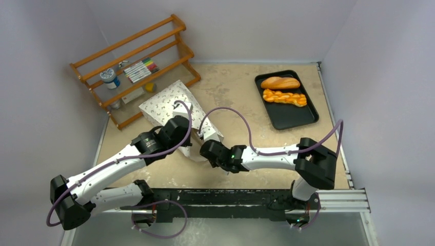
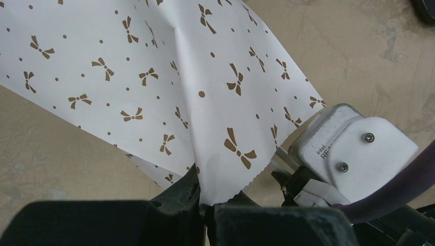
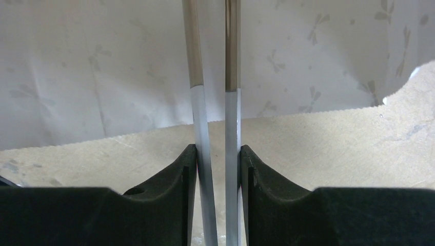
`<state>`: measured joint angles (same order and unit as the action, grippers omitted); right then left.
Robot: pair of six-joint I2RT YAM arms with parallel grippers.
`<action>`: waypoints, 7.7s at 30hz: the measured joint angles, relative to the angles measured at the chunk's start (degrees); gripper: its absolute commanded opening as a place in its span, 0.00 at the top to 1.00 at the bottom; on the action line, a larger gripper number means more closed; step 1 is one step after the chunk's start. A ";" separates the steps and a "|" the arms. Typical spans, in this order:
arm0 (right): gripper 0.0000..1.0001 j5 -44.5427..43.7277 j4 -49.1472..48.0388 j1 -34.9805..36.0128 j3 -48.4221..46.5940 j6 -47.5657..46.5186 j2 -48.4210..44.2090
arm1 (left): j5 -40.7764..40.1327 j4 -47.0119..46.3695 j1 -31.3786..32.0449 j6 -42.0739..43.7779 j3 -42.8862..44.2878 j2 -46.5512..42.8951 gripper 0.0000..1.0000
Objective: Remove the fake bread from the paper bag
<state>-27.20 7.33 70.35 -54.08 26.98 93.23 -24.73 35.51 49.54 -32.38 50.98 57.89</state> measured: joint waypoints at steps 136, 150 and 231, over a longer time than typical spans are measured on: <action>1.00 -14.80 33.68 8.57 1.38 33.40 -33.66 | -11.39 -4.76 -2.58 -8.41 21.24 28.00 1.00; 1.00 -21.64 49.55 10.47 -8.74 47.32 -33.88 | -6.49 -9.62 -7.32 -6.80 15.74 28.09 1.00; 0.59 -25.57 57.07 6.78 -11.80 52.63 -32.22 | -4.57 -12.90 -19.32 -5.49 23.65 48.11 1.00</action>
<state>-52.77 64.40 77.12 -65.89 79.61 61.01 -29.30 22.61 30.22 -37.87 74.63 106.00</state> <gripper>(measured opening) 0.405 0.004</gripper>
